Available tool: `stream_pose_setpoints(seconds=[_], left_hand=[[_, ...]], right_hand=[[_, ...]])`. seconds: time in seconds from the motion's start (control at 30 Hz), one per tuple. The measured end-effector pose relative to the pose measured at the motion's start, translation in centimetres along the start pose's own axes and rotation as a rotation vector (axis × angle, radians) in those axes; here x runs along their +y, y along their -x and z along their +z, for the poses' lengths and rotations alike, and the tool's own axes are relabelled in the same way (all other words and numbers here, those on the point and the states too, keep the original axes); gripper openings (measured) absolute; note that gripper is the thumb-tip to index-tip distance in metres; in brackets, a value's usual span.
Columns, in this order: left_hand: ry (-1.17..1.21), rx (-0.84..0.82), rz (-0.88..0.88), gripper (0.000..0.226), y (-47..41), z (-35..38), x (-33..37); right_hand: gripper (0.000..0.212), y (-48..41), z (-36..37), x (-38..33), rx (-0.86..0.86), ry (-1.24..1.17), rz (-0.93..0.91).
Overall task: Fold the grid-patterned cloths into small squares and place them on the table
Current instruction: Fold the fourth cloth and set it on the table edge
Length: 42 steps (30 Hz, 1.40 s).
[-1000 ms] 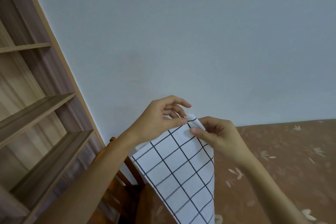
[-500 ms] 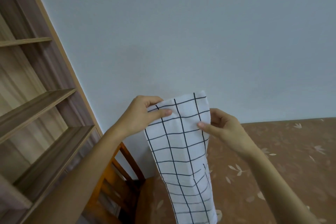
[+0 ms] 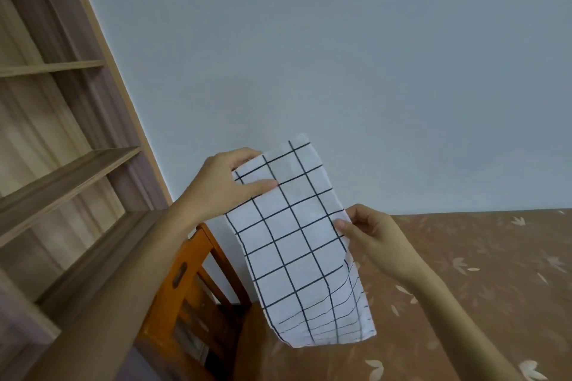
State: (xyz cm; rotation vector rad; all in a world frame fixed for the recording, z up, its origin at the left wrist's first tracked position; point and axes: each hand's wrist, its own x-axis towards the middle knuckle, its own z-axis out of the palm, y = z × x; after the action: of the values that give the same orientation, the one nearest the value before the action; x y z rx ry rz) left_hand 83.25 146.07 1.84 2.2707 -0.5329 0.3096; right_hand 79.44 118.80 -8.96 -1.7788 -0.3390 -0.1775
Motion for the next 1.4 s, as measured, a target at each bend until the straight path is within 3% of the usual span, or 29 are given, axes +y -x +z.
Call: stream_pose_setpoints(seconds=[0.07,0.13,0.2,0.3,0.4,0.5,0.97,1.13,1.27,1.33,1.4], left_hand=[[-0.137,0.005,-0.012,0.077,-0.2,0.4,1.0],[-0.356,0.092,0.12,0.087,-0.7,1.2,2.2],[-0.537,0.087,0.341,0.081,-1.0,2.4,3.4],[-0.625,-0.147,0.502,0.056,-0.9,5.1,4.0],[-0.571,-0.279,0.372,0.026,-0.9,6.3,3.4],[-0.465,-0.289,0.361,0.01,-1.0,6.0,2.2],[-0.505,-0.203,0.255,0.008,-0.5,2.0,-3.4],[-0.521,-0.241,0.154,0.004,0.6,1.0,-5.7],[-0.354,-0.321,0.077,0.062,1.8,3.8,-3.7],[-0.207,-0.358,0.094,0.072,2.6,6.6,-1.3],[-0.066,-0.362,0.108,0.065,3.0,9.4,0.5]], right_hand=[[0.022,-0.3,0.7,-0.2,-0.015,0.132,-0.061],[0.019,-0.6,1.4,-0.6,-0.016,0.272,-0.13],[0.019,-1.0,2.1,-1.0,-0.013,0.392,-0.209],[0.023,-1.3,2.6,-1.2,-0.001,0.474,-0.306],[0.016,-1.1,2.2,-1.3,-0.016,0.489,-0.349],[0.029,-0.8,1.0,-0.5,0.004,0.583,-0.321],[0.035,0.5,-5.0,1.4,-0.021,0.507,-0.092],[0.023,0.8,-6.5,1.0,0.0,0.479,-0.021],[0.018,0.4,-5.3,-0.2,-0.048,0.45,-0.061],[0.012,0.1,-4.1,-1.1,-0.082,0.474,-0.094],[0.019,-0.3,-2.9,-1.9,-0.124,0.517,-0.129]])
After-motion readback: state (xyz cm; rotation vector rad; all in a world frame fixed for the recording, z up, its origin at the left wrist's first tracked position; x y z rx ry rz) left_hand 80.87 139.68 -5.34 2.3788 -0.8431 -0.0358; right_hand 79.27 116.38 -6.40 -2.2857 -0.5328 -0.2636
